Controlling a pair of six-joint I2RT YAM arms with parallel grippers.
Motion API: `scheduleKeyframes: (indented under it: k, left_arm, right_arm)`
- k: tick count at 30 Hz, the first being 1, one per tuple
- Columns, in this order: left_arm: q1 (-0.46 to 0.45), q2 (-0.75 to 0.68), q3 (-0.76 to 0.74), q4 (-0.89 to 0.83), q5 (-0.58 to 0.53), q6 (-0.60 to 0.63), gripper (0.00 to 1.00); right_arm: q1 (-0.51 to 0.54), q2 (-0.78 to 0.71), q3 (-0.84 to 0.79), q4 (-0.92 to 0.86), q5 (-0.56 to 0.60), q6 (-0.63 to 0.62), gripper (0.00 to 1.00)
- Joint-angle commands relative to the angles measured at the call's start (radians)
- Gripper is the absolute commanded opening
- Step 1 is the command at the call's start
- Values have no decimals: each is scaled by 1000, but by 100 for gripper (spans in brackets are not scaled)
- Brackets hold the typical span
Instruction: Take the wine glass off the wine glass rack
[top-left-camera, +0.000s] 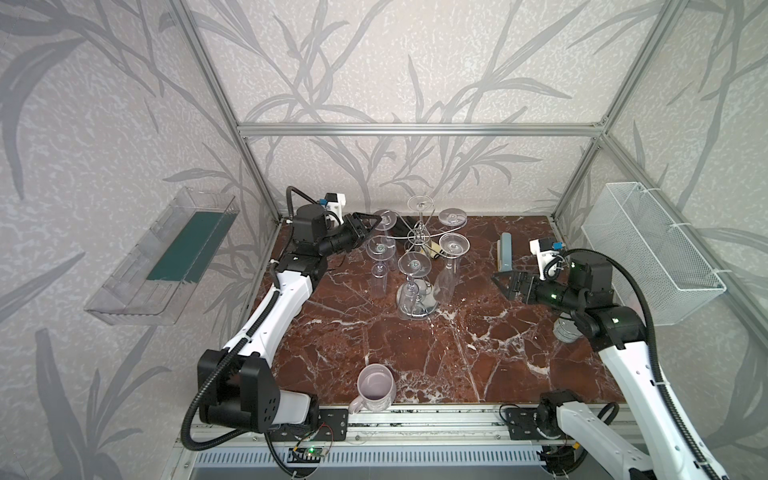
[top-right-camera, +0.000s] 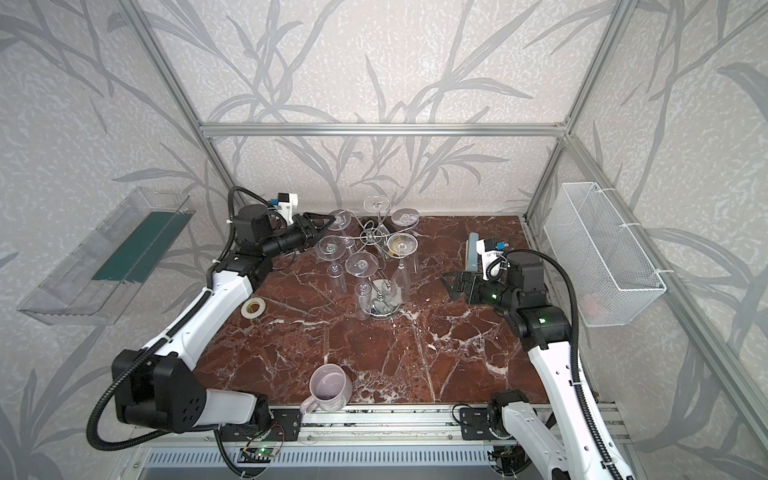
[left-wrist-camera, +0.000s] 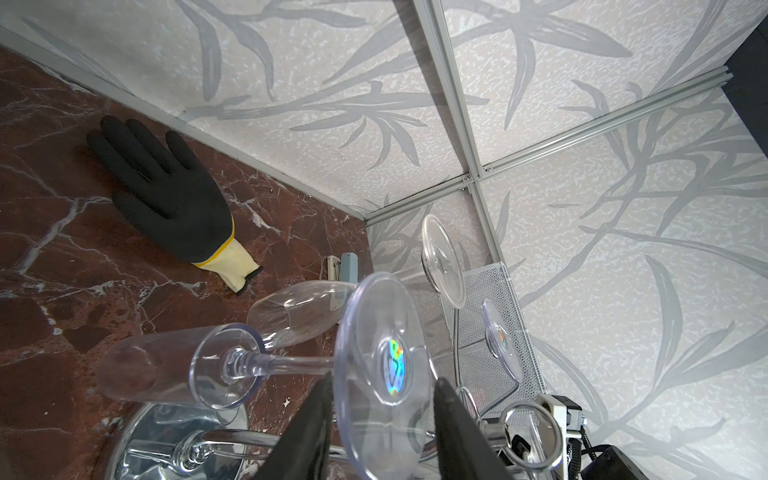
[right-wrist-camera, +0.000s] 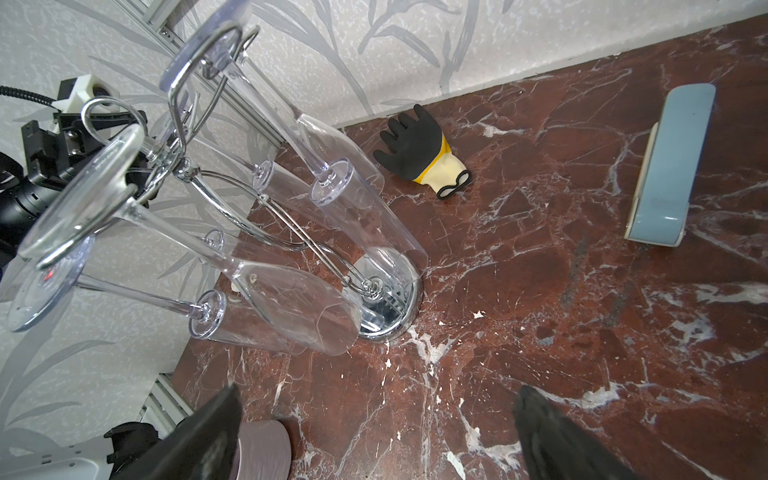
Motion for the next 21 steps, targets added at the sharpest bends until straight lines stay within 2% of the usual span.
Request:
scheduleKeyframes:
  k: [1, 21]
  left_arm:
    - [-4, 4, 10, 43, -7, -12, 38]
    - [-4, 6, -29, 106, -34, -54, 11]
  right_arm:
    - [3, -11, 0, -21, 15, 9, 99]
    - [3, -40, 1, -41, 28, 4, 97]
